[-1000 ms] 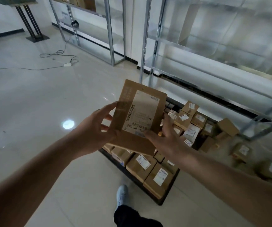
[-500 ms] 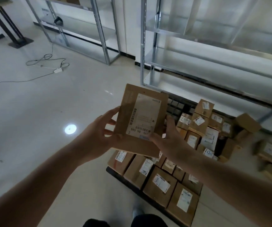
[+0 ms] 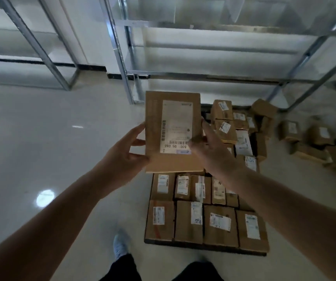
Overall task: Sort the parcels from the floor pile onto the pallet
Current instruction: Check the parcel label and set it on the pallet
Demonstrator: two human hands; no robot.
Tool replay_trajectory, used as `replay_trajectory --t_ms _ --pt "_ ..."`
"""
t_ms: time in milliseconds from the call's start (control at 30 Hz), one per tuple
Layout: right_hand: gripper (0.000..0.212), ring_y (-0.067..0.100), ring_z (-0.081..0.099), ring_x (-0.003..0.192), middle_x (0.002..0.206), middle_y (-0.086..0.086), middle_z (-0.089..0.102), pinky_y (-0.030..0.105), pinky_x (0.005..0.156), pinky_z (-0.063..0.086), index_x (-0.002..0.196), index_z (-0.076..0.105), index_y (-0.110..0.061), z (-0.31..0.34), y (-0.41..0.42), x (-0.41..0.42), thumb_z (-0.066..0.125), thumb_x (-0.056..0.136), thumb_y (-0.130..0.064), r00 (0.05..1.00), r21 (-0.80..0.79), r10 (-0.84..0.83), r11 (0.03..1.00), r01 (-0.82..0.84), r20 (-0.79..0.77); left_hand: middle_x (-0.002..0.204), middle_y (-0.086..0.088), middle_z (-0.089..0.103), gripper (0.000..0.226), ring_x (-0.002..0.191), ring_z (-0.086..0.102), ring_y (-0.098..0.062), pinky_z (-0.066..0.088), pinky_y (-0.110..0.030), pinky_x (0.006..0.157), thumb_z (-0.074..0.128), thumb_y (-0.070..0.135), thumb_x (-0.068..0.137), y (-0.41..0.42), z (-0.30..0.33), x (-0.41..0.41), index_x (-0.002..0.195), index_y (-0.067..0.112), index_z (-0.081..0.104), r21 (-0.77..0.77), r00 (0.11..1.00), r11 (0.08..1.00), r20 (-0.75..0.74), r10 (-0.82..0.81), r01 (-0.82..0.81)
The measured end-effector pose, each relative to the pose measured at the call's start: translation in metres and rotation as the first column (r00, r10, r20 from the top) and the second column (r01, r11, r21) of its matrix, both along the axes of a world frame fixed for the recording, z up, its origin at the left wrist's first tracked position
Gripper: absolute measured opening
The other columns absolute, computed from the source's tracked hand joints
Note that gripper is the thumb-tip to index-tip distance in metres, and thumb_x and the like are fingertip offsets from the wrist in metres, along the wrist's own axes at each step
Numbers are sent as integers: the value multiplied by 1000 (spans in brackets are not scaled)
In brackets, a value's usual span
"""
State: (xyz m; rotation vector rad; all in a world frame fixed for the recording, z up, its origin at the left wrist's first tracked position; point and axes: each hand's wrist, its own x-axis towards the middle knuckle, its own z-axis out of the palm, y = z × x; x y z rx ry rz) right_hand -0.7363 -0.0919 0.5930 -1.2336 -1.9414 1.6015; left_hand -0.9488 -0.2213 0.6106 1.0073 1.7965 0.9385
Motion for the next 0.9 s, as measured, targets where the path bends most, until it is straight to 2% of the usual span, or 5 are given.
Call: replay_trajectory --t_ms 133,267,467,800,900 --pt "53 -10 53 101 111 -37 48 0 64 47 127 33 -61 0 -3 -41 60 106 -21 985 -44 -172 984 171 -27 132 18 59 90 102 68 -9 60 -23 63 76 13 90 24 0 -50 146 67 32 -46 994 996 69 -80 83" --pt "65 3 50 113 109 -39 42 29 97 40 156 28 -49 8 19 -59 62 105 -27 961 -46 -275 960 275 3 134 9 62 85 107 69 -11 62 -33 77 79 16 89 65 10 -73 149 59 36 -32 988 990 81 -132 135" --pt "68 4 52 106 136 -15 52 52 111 43 162 22 -42 -1 78 -68 58 106 -24 961 -24 -272 962 273 39 129 -1 67 76 115 68 -21 63 -41 85 76 11 91 128 -13 -73 148 49 44 40 987 994 122 -106 102" --pt "69 -10 53 105 126 -27 51 14 86 50 156 24 -53 -169 164 -96 60 106 -23 946 -166 -309 932 322 99 115 0 68 60 104 71 -20 60 -40 79 77 20 90 225 -164 -92 133 52 49 -115 985 993 169 13 7" --pt "70 11 54 130 136 -22 51 42 108 51 145 25 -66 -241 193 -112 61 105 -22 913 -206 -384 891 405 138 116 0 69 53 108 69 -22 59 -51 91 74 19 91 266 -238 -100 128 49 50 -165 978 986 205 37 -3"
